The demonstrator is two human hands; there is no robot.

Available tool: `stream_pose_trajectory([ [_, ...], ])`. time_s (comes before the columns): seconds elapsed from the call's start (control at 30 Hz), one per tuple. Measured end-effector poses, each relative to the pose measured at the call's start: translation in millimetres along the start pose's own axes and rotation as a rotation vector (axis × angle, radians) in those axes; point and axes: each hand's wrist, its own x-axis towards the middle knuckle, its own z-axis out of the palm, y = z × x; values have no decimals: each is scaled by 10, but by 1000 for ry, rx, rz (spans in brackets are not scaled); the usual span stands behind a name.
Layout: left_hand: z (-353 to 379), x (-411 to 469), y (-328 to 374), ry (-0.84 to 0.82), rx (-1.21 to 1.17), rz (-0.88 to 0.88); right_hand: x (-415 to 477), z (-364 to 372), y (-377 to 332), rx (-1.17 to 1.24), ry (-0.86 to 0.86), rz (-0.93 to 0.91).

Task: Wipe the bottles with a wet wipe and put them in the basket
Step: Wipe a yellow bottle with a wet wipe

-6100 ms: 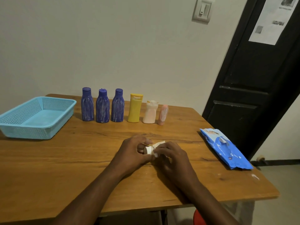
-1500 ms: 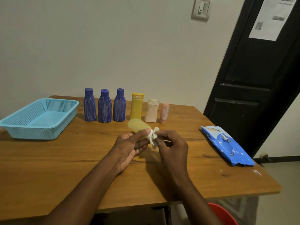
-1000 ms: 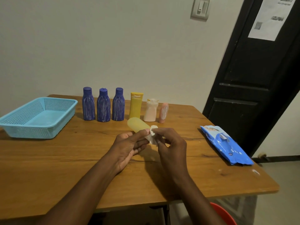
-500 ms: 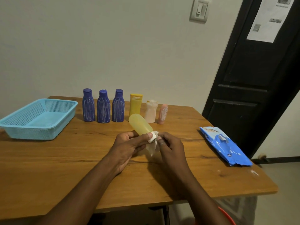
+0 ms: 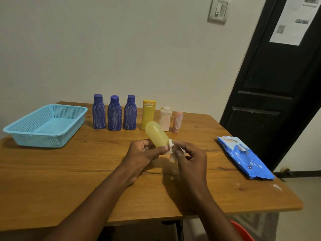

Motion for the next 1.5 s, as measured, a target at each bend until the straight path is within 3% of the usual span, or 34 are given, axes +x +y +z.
stream_pose_trajectory([
  [0.23, -8, -3, -15, -28, 10, 70, 40, 38, 42, -335, -104, -463],
  [0.57, -5, 0, -60, -181, 168, 141, 366, 45, -131, -443, -66, -538],
  [0.77, -49, 14, -104, -147, 234, 154, 158, 61, -65, -589, -230, -678],
  [1.1, -26, 35, -140, -208, 312, 193, 345, -43, -52, -449, -2, -475],
  [1.23, -34, 35, -138, -188, 299, 183, 286, 27, -42, -381, -5, -431],
  [1.4, -39, 36, -167, -58, 322, 152, 79, -51, 84, -318, -53, -131],
  [1.5, -47, 47, -177, -8, 385, 141, -4, -94, 132, -312, -149, -59],
])
